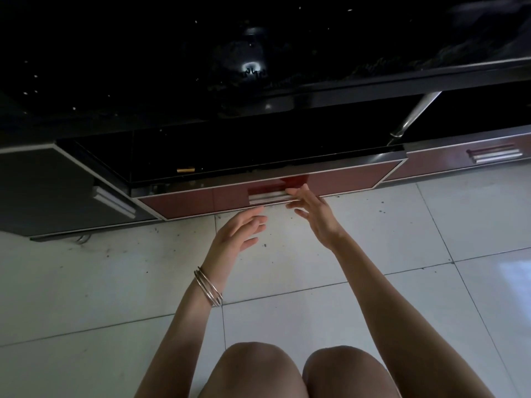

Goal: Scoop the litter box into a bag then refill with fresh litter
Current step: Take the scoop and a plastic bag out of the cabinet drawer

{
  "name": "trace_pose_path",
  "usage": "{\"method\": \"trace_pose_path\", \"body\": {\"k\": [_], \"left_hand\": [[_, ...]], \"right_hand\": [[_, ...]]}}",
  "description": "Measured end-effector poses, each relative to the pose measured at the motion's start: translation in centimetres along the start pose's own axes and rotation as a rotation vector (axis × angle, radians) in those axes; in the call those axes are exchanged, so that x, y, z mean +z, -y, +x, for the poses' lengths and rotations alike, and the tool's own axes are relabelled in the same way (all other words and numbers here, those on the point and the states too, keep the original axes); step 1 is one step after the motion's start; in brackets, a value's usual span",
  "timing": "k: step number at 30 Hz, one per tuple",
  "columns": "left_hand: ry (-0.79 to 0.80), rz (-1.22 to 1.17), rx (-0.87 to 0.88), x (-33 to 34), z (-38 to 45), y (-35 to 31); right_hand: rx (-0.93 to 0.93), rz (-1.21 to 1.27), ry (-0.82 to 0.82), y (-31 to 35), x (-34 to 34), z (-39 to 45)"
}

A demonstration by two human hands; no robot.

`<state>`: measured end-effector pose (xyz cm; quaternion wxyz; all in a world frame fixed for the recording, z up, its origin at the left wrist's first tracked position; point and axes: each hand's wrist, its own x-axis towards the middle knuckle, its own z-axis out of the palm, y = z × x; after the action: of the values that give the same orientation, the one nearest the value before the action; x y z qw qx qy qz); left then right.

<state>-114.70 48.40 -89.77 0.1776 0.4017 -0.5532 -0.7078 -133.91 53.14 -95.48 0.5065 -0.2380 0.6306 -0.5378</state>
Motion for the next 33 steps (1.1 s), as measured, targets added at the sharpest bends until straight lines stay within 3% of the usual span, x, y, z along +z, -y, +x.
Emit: {"method": "trace_pose_path", "body": {"k": [24,33], "left_hand": [[0.166,0.061,-0.056,2.5,-8.4,3.1],[0.218,0.075,-0.036,2.7,-9.5,1.9]], "right_hand": [[0.088,0.037,0.035,-4.8,-0.8,-13.3],[0.177,-0.052,0.134,-3.4,-1.2,-14.5]]}}
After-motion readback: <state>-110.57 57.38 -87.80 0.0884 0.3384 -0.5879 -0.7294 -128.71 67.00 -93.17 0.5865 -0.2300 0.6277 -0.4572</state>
